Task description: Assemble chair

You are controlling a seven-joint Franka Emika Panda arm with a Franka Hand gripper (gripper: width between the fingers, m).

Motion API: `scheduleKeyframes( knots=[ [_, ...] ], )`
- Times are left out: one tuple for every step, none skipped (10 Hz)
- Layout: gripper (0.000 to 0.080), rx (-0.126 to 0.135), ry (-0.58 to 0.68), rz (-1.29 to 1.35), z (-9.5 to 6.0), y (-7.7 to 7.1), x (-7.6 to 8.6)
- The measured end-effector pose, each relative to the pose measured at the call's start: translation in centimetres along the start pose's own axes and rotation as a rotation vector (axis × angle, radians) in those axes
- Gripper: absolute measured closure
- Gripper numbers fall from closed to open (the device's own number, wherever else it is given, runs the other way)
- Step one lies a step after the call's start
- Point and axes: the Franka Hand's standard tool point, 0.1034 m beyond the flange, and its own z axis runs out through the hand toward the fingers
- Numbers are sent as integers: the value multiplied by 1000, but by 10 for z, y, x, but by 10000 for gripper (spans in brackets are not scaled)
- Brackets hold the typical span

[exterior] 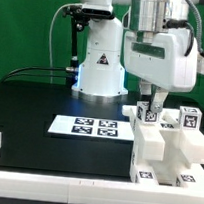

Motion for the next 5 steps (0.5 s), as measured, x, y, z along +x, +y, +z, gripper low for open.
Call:
scheduleKeyframes(
  knots=[
    [514, -1, 0, -30, 0, 0, 0],
    [299, -2, 1, -85, 0, 0, -1],
    [180, -6, -3, -218, 0, 0, -3],
    [180, -1, -4, -328, -1, 0, -5],
    [155, -3, -11, -551, -2, 2, -7]
  ],
)
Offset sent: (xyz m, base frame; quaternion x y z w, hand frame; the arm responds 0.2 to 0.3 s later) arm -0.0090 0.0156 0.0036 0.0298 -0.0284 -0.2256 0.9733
